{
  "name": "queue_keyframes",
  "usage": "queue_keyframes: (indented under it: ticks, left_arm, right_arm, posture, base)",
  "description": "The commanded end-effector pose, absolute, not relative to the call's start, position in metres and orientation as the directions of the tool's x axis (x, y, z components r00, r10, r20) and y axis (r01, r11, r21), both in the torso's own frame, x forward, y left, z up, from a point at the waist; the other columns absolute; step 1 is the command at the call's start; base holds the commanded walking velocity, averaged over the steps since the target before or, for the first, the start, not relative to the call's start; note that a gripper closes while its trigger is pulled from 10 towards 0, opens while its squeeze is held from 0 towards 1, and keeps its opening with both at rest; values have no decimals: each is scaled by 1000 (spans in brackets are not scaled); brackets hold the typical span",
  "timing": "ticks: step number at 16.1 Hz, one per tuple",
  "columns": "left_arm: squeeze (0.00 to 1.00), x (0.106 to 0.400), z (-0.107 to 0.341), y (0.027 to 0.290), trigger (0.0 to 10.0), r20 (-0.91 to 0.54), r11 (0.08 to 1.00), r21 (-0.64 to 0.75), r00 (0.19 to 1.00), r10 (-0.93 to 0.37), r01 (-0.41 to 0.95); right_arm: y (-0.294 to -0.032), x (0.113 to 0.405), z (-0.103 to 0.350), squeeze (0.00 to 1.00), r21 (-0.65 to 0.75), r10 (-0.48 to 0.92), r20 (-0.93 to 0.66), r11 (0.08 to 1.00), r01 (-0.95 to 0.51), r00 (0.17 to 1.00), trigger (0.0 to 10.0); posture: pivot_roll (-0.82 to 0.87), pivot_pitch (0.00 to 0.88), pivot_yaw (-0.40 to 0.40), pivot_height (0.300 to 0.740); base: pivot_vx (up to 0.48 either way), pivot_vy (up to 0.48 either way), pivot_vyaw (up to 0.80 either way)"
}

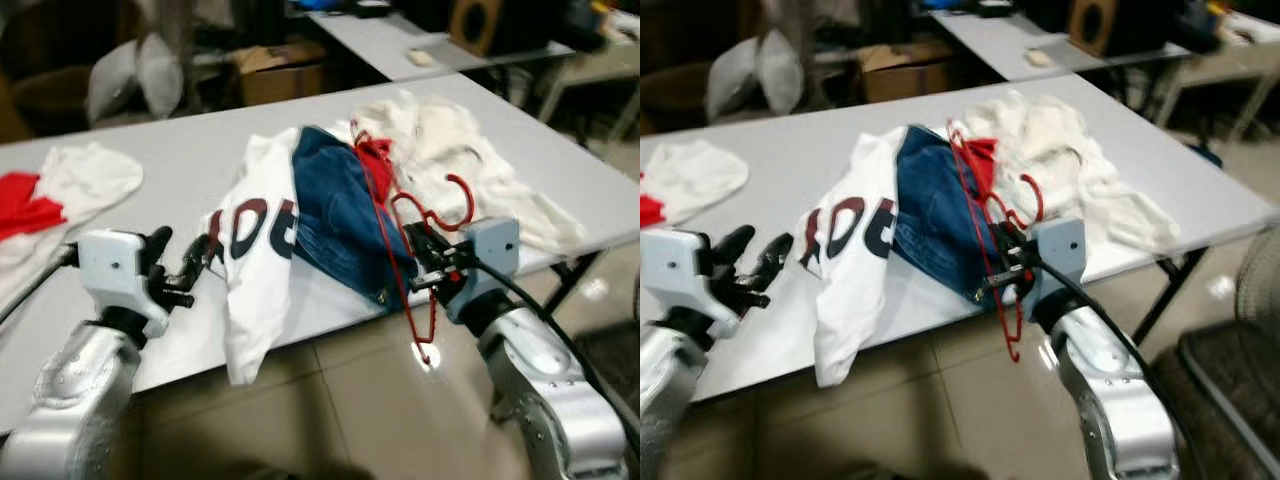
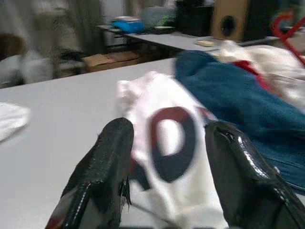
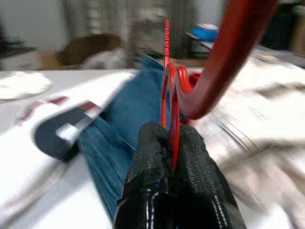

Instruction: Hang hanger

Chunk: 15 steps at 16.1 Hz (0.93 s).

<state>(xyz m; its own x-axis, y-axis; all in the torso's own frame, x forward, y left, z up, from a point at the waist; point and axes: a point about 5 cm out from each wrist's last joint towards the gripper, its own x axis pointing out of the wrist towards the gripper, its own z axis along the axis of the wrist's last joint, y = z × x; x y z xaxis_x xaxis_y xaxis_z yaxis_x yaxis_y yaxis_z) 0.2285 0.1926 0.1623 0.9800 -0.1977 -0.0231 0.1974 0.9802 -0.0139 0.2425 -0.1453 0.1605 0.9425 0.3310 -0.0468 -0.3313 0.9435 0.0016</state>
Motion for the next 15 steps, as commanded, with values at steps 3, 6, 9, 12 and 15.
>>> queue_keyframes:
  ticks: [3,6,9,12,15]
  left_arm:
    - [0,230,160,191,10000,-29,983,24,983,-180,181]
    - [0,227,156,183,10000,-39,975,80,978,-204,206]
    - [0,227,151,174,10000,-54,975,71,977,-205,209]
    - [0,228,145,169,10000,-70,979,61,979,-189,194]
    - [0,231,141,163,10000,-82,974,67,974,-209,214]
  right_arm:
    - [-146,246,167,0,2,343,-9,939,-343,939,10000]
    - [-145,244,166,0,-4,360,-13,933,-360,933,10000]
    - [-151,243,165,0,-16,366,-28,930,-367,930,10000]
    - [-156,243,164,0,-39,370,-39,928,-372,928,10000]
    - [-159,243,163,0,-88,367,-66,924,-372,928,10000]
  posture:
    - [-58,0,51,740]
    - [-65,0,48,740]
    - [-70,0,41,740]
    - [-84,0,39,740]
    - [-92,0,32,740]
  base:
    - [0,310,-446]
    - [0,-310,0]
    - [0,-480,0]
    - [0,-160,0]
    - [0,0,0]
